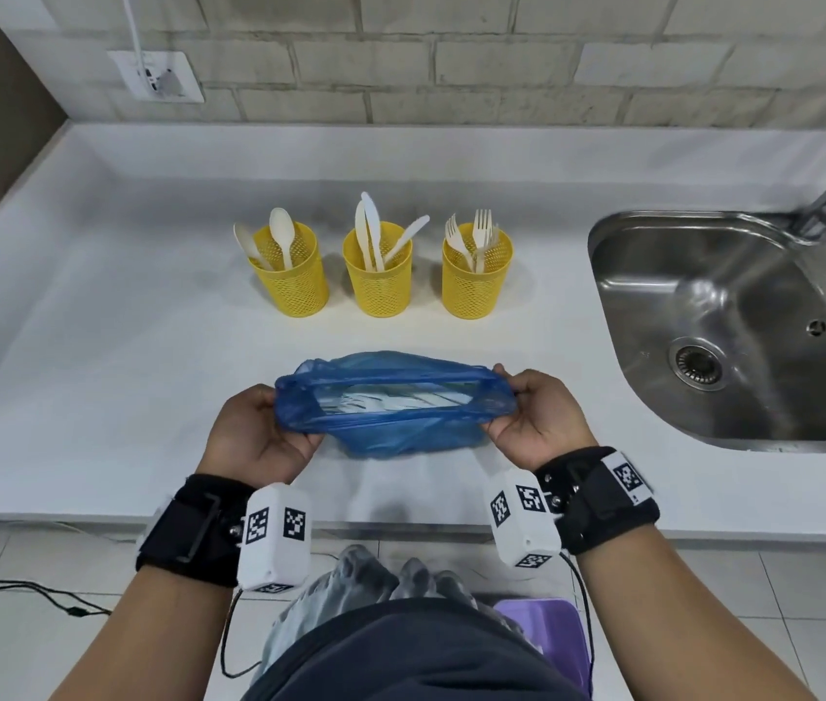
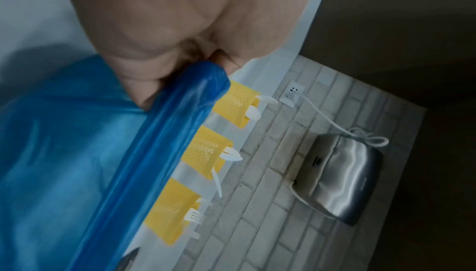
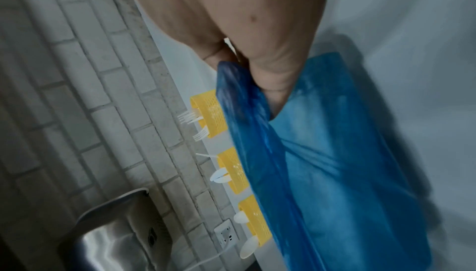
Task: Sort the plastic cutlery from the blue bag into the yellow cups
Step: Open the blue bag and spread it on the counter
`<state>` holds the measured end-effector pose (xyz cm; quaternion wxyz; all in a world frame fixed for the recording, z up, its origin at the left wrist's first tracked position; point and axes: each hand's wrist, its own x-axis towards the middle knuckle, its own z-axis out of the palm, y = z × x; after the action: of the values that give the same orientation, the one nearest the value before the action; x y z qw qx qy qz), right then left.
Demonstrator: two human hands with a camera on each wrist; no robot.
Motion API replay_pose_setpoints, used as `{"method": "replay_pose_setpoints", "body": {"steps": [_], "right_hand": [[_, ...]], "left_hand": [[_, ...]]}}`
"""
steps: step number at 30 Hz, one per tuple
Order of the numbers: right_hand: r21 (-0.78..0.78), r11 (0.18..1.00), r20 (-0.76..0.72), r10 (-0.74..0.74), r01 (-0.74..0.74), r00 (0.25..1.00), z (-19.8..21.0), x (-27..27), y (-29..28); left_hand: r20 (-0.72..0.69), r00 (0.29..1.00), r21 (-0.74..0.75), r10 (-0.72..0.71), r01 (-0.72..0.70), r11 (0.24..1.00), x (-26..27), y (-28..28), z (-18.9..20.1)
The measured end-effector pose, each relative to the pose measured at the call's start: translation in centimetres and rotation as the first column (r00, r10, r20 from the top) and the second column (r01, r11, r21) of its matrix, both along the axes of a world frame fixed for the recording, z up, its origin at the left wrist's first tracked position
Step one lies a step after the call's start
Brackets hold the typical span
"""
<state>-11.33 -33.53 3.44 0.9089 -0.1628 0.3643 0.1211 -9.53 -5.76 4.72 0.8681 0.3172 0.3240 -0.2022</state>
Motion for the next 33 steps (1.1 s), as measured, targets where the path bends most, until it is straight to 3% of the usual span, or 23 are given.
{"method": "replay_pose_setpoints", "body": {"steps": [2, 4, 5, 7, 8, 9, 11, 12, 13, 14, 16, 17, 18, 21, 22, 25, 26, 27, 29, 30, 31, 32, 33], "right_hand": [[-0.101, 0.993, 0.059, 0.059, -0.053, 0.996, 0.3, 0.3, -0.1], [-0.331, 0.935, 0.113, 0.170, -0.124, 0.979, 0.3, 0.5, -0.1], [-0.510, 0.845, 0.124, 0.256, -0.159, 0.959, 0.2, 0.5, -0.1], [-0.836, 0.513, 0.079, 0.468, -0.197, 0.880, 0.0, 0.3, 0.3], [-0.921, 0.338, 0.022, 0.542, -0.194, 0.840, -0.3, 0.3, 0.5], [-0.957, 0.218, -0.032, 0.573, -0.189, 0.819, -0.7, 0.3, 0.6], [-0.971, 0.144, -0.074, 0.577, -0.191, 0.813, -1.6, 0.3, 0.8], [-0.961, 0.190, -0.061, 0.563, -0.201, 0.824, -1.6, 0.2, 0.9], [-0.928, 0.301, -0.030, 0.523, -0.217, 0.852, -1.5, 0.3, 0.9], [-0.845, 0.479, 0.004, 0.454, -0.240, 0.891, -1.4, 0.4, 0.9], [-0.521, 0.817, 0.003, 0.288, -0.245, 0.957, -1.5, 0.8, 0.6], [-0.378, 0.898, -0.029, 0.229, -0.223, 0.973, -1.6, 1.0, 0.5], [-0.315, 0.928, -0.062, 0.187, -0.197, 0.980, -1.8, 1.1, 0.4], [-0.410, 0.889, -0.076, 0.188, -0.203, 0.979, -2.2, 1.1, 0.4], [-0.448, 0.871, -0.046, 0.203, -0.202, 0.978, -2.0, 1.0, 0.5], [-0.668, 0.706, 0.029, 0.339, -0.234, 0.940, -1.2, 0.8, 0.6], [-0.732, 0.639, 0.042, 0.389, -0.237, 0.920, -1.1, 0.9, 0.6], [-0.780, 0.578, 0.042, 0.431, -0.239, 0.901, -1.1, 1.1, 0.7], [-0.817, 0.520, 0.027, 0.463, -0.247, 0.886, -0.8, 1.6, 0.9], [-0.808, 0.538, 0.028, 0.443, -0.241, 0.896, -0.5, 1.9, 0.9], [-0.753, 0.612, 0.045, 0.414, -0.241, 0.909, -0.3, 2.4, 0.8], [-0.661, 0.712, 0.057, 0.363, -0.238, 0.930, 0.0, 2.9, 0.6], [-0.558, 0.794, 0.043, 0.318, -0.242, 0.947, 0.1, 3.5, 0.3]], "left_hand": [[0.039, 0.998, 0.045, -0.056, 0.054, 0.998, 0.0, -0.1, 0.3], [0.108, 0.986, 0.113, -0.128, 0.116, 0.987, 0.0, -0.4, 0.4], [0.140, 0.977, 0.188, -0.161, 0.133, 0.973, 0.0, -0.5, 0.1], [0.172, 0.958, 0.383, -0.230, 0.150, 0.912, 0.0, -0.6, -0.3], [0.171, 0.953, 0.448, -0.251, 0.152, 0.881, 0.2, -0.6, -0.7], [0.175, 0.950, 0.465, -0.259, 0.152, 0.872, 0.3, -0.7, -1.0], [0.183, 0.948, 0.455, -0.259, 0.152, 0.877, 0.7, -0.7, -1.0], [0.179, 0.951, 0.435, -0.254, 0.155, 0.887, 0.9, -0.6, -1.0], [0.175, 0.953, 0.404, -0.246, 0.158, 0.901, 1.3, -0.3, -1.4], [0.165, 0.958, 0.377, -0.236, 0.160, 0.912, 1.4, 0.0, -1.6], [0.116, 0.976, 0.308, -0.183, 0.140, 0.941, 1.6, 0.8, -2.4], [0.087, 0.986, 0.276, -0.144, 0.115, 0.954, 1.5, 0.9, -2.5], [0.056, 0.991, 0.296, -0.125, 0.103, 0.950, 1.4, 0.9, -2.6], [0.081, 0.968, 0.518, -0.238, 0.163, 0.839, 1.0, 0.1, -2.2], [0.104, 0.940, 0.648, -0.326, 0.184, 0.739, 0.9, 0.0, -2.1], [0.082, 0.764, 0.966, -0.640, 0.096, 0.238, 0.5, 0.0, -2.3], [0.085, 0.713, 0.992, -0.696, 0.006, 0.128, 0.6, -0.1, -2.3], [0.096, 0.682, 0.995, -0.725, -0.072, 0.065, 0.8, -0.4, -2.1], [0.065, 0.677, 0.994, -0.733, -0.111, -0.014, 1.7, -0.6, -2.4], [0.044, 0.695, 0.996, -0.717, -0.088, -0.025, 2.3, -0.7, -2.2], [0.055, 0.735, 0.998, -0.676, -0.051, 0.026, 2.9, -0.9, -1.7], [0.079, 0.785, 0.990, -0.614, 0.011, 0.141, 3.6, -1.2, -1.2], [0.107, 0.848, 0.935, -0.519, 0.091, 0.342, 4.3, -1.3, -1.1]]}}
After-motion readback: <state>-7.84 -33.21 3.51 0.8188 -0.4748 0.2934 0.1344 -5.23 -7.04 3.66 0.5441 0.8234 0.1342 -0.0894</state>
